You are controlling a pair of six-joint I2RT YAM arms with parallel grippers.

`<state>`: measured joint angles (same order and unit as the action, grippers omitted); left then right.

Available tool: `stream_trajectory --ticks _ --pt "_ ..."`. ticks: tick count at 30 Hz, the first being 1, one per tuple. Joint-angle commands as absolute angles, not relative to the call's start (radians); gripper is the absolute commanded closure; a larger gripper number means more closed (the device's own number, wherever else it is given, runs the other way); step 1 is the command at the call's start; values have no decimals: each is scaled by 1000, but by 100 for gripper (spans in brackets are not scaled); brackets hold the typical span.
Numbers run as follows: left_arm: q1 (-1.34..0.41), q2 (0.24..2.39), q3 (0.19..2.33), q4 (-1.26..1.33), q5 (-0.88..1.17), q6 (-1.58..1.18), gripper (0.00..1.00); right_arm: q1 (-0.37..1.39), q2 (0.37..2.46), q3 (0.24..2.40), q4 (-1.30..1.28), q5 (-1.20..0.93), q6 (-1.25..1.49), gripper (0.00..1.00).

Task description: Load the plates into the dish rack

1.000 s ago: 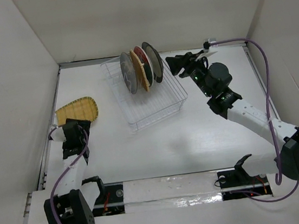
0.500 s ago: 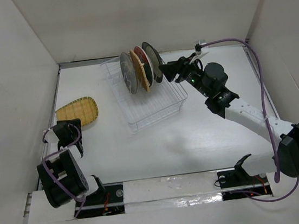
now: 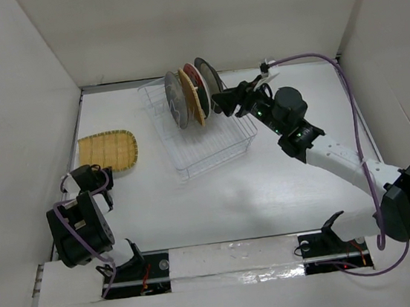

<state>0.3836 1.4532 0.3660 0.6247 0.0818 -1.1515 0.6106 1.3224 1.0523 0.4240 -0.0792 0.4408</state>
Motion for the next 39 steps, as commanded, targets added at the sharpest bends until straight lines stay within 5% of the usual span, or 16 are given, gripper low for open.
stream_trajectory --ticks 1,5,6,9,15,16,20,23,26,34,39 --pt "390 1454 387 689 104 -1134 100 617 1273 1097 428 -87 420 39" --pt "390 1395 330 742 126 -1134 100 626 1256 1097 428 -121 420 39" --pt "390 1369 301 764 130 -1128 100 626 1256 1100 426 -130 420 46" --pt "390 1226 259 746 141 -1098 100 647 1278 1130 408 -179 408 100" --pt "390 841 244 541 127 -1023 100 745 1384 1199 368 -224 374 100" --pt "390 750 250 507 132 -1014 100 756 1396 1216 365 -225 373 95" --pt "390 568 331 309 158 -893 100 793 1468 1273 322 -232 354 22" --pt "390 471 405 210 245 -851 100 816 1525 1331 290 -245 341 7" --pt "355 448 486 146 332 -809 100 816 1578 1394 275 -279 337 1" --pt "342 508 617 212 722 -816 100 784 1683 1560 138 -229 247 0" --pt "313 517 602 323 844 -870 100 750 1677 1548 129 -376 262 1"
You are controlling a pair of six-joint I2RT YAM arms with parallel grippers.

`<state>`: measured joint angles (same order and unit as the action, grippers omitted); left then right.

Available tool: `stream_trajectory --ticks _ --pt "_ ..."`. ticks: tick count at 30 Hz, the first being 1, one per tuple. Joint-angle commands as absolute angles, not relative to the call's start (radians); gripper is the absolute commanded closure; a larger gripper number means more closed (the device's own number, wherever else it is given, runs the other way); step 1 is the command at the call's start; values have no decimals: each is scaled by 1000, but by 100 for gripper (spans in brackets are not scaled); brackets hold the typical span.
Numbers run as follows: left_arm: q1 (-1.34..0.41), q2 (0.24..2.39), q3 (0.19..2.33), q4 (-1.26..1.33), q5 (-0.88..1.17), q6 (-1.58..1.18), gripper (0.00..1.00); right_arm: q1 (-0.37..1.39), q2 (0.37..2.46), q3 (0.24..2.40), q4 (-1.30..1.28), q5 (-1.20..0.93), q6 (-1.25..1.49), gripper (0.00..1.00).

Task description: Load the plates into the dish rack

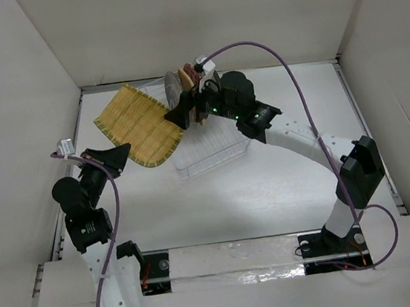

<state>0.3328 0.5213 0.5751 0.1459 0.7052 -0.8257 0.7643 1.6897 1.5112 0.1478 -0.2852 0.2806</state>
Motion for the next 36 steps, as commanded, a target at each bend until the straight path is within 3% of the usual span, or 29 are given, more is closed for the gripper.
stream_trajectory --ticks 1,4,7,8,10,11,12,13,14,16,17,19,23,26,36 --pt "313 528 592 353 871 -890 100 750 1678 1539 135 -438 265 1" --pt "313 561 560 463 917 -962 100 759 1687 1511 172 -515 297 5" --pt "299 584 548 551 953 -1017 100 759 1701 1468 256 -583 360 19" --pt "290 591 552 552 947 -1014 100 759 1700 1457 311 -609 382 56" --pt "279 604 578 485 931 -955 100 749 1689 1407 395 -644 466 91" --pt "279 618 586 454 910 -928 94 749 1684 1398 450 -672 495 100" --pt "279 623 595 404 899 -904 80 749 1680 1394 466 -670 530 100" --pt "279 626 597 390 891 -867 54 749 1674 1400 463 -651 535 100" --pt "270 621 594 377 870 -850 43 749 1657 1413 413 -584 531 100" --pt "243 605 603 313 836 -774 25 768 1649 1509 289 -450 465 100" --pt "227 592 609 284 780 -740 21 800 1652 1553 141 -261 430 100" --pt "183 569 646 152 683 -657 15 827 1673 1693 14 -87 353 100" --pt "-9 488 696 2 342 -493 18 863 1790 1919 -243 351 305 100" --pt "-78 450 695 -57 240 -434 21 896 1906 2066 -323 535 284 100" --pt "-198 318 701 -126 58 -356 25 905 2221 2480 -517 790 238 100"
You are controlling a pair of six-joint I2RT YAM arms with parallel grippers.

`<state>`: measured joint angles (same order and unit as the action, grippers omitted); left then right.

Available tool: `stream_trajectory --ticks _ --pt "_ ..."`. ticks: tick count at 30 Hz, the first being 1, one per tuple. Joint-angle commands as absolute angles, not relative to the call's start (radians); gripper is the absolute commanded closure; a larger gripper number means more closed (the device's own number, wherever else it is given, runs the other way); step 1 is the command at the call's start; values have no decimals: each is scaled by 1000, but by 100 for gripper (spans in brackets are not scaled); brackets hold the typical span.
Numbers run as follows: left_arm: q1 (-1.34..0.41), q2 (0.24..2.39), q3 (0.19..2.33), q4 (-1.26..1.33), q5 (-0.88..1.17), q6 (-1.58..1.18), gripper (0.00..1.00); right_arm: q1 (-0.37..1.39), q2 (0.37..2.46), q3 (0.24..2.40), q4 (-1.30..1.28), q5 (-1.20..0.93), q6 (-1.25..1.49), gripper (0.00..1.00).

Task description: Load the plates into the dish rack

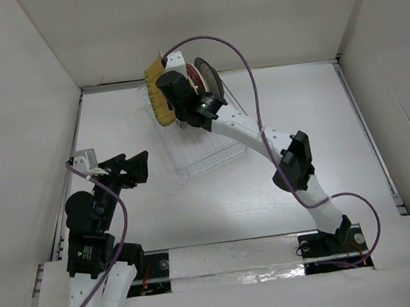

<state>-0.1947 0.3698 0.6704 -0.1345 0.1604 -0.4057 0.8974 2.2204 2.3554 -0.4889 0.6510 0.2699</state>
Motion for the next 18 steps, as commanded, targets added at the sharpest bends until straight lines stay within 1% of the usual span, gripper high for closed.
stream_trajectory --ticks 1,4,6,12,18 --pt "-198 308 704 -130 45 -354 25 905 2233 2514 -511 796 224 100" --pt "-198 301 709 -146 23 -348 26 905 2286 2586 -535 842 181 100" --pt "-198 298 706 -138 44 -347 26 905 2301 2586 -532 847 164 100" --pt "-198 295 706 -144 46 -347 26 896 2345 2562 -499 802 146 100" --pt "-198 304 706 -143 52 -347 26 887 2433 2614 -486 779 112 100"
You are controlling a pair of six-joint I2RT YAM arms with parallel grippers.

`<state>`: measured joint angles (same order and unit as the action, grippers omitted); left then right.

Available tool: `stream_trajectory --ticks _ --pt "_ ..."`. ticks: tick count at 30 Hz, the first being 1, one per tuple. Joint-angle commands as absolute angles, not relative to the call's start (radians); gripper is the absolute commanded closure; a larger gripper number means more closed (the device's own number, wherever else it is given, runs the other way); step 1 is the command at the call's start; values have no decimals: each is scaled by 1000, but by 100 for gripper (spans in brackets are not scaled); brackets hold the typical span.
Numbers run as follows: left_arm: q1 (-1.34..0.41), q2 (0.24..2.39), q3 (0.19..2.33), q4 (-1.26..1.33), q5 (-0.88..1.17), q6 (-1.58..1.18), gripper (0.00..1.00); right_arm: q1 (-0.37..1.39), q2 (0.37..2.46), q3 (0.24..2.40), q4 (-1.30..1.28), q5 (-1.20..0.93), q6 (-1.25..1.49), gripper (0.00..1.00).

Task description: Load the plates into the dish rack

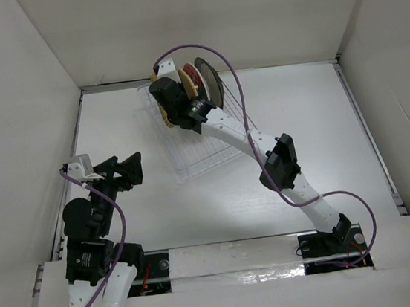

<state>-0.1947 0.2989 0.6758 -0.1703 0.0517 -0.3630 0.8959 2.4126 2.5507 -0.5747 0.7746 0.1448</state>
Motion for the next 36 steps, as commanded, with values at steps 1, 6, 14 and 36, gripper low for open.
stream_trajectory --ticks 1,6,14,36 --pt "-198 305 704 -144 52 -347 27 887 2439 2621 -483 775 109 100" --pt "-207 318 701 -140 66 -348 28 864 2454 2619 -442 773 69 100" --pt "-207 328 703 -138 64 -348 28 873 2503 2618 -425 781 29 100" --pt "-207 361 699 -146 54 -345 32 936 2468 2406 -166 772 -52 43"
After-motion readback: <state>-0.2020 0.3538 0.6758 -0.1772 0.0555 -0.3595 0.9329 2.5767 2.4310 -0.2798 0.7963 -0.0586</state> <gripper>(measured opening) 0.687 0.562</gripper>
